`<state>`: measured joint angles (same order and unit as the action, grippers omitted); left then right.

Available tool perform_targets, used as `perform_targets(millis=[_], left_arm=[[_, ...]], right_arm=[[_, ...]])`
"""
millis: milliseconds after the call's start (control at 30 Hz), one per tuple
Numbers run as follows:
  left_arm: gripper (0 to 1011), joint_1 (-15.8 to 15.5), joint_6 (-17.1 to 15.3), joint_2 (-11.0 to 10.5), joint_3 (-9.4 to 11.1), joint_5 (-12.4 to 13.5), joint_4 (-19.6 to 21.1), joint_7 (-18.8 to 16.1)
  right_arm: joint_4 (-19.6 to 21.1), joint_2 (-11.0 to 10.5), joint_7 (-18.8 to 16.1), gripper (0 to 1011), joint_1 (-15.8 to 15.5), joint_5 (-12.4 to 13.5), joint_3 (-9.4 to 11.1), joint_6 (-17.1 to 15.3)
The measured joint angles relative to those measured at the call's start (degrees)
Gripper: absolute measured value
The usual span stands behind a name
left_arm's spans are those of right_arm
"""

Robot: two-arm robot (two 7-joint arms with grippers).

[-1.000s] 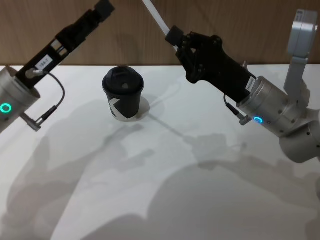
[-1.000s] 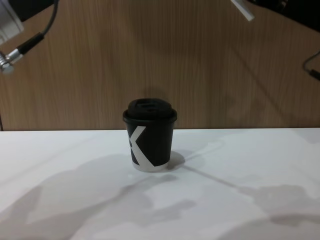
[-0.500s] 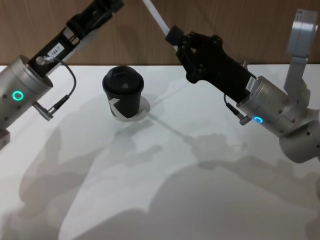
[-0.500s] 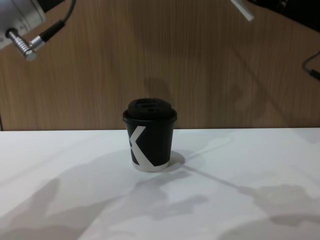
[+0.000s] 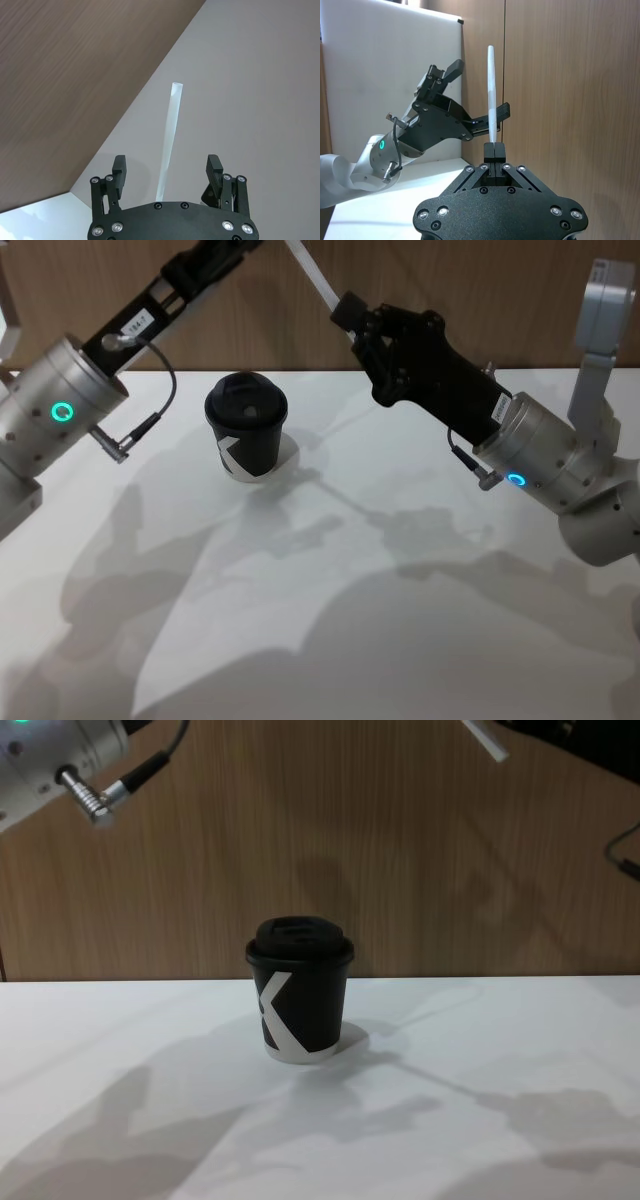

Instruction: Pick up the straw with one hand, pass it to the other hand, and insert it into the cup.

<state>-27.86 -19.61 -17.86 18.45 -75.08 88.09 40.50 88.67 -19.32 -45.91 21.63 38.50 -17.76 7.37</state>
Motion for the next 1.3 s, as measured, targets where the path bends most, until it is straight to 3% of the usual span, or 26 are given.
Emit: perform_targets(millis=[600, 800, 1300], left_arm=[[992, -3.61, 1.37, 1.17, 2.78, 1.14, -3.14, 1.17], [871, -4.03, 2.44, 1.22, 3.19, 1.69, -3.41, 1.16], [421, -4.47, 3.86, 0.85, 3.78, 1.94, -3.60, 1.12]], right_arm=[[0.00, 0.00, 0.00, 2, 0.00, 0.00, 0.00, 0.00], [0.00, 0.00, 0.00, 2, 0.00, 0.00, 0.00, 0.00], [0.00, 0.00, 0.00, 2, 0.00, 0.00, 0.00, 0.00]])
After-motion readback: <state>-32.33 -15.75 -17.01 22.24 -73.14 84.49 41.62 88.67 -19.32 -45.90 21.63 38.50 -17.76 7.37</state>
